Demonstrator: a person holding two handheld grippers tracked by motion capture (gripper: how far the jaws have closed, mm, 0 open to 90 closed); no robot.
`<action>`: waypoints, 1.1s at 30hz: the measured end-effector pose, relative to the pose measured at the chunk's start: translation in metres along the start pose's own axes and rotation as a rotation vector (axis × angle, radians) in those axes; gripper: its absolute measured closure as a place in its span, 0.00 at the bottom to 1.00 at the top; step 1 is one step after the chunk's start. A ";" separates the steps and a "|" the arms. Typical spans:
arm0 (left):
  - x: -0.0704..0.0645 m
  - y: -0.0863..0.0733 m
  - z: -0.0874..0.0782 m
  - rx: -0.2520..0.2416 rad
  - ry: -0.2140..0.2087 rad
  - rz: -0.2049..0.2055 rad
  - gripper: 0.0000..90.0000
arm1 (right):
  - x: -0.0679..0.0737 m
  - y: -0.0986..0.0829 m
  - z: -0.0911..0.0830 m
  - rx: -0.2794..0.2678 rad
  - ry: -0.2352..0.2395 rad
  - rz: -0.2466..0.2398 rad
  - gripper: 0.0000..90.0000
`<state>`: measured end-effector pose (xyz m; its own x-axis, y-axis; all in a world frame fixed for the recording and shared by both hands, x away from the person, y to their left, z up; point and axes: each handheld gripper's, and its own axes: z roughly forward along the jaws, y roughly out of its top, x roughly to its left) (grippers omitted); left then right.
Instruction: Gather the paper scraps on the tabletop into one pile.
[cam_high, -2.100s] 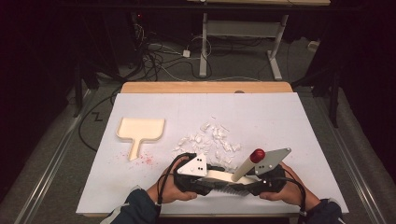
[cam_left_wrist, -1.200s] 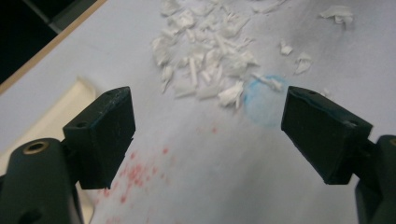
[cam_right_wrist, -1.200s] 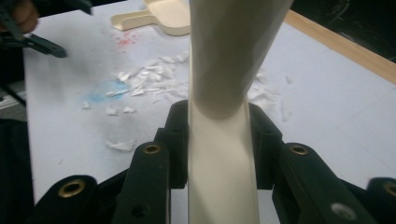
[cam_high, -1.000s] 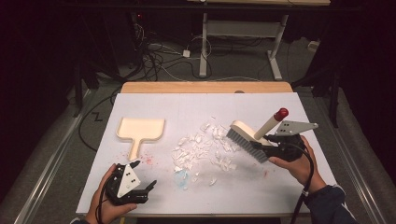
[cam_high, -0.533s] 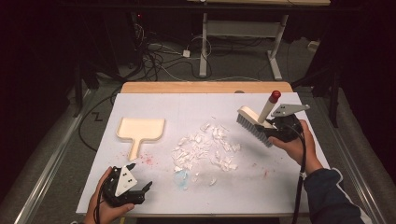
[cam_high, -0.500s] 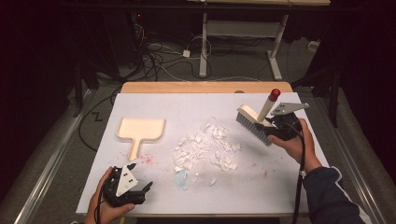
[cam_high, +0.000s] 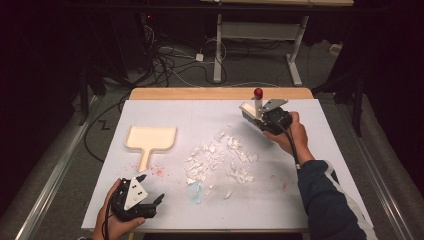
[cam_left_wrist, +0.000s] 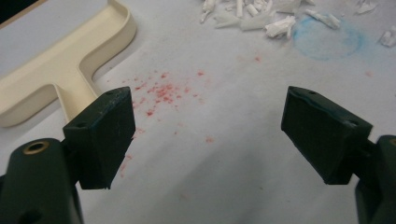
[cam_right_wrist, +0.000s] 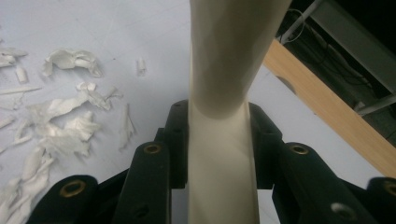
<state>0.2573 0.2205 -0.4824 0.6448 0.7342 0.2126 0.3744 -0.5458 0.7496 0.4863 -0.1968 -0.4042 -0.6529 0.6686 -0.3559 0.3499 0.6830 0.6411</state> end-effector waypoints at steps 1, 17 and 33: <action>0.000 -0.001 0.001 -0.001 0.002 0.013 0.18 | 0.003 0.002 0.006 0.006 -0.004 -0.009 0.75; -0.004 0.001 0.004 0.003 -0.033 0.043 0.18 | 0.058 0.027 0.031 -0.029 0.123 -0.197 0.75; -0.007 0.004 0.003 -0.003 -0.043 0.051 0.19 | 0.102 0.019 -0.015 -0.076 0.372 -0.340 0.75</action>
<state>0.2560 0.2119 -0.4834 0.6909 0.6876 0.2234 0.3383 -0.5805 0.7407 0.4168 -0.1199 -0.4182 -0.9213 0.2525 -0.2956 0.0350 0.8111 0.5838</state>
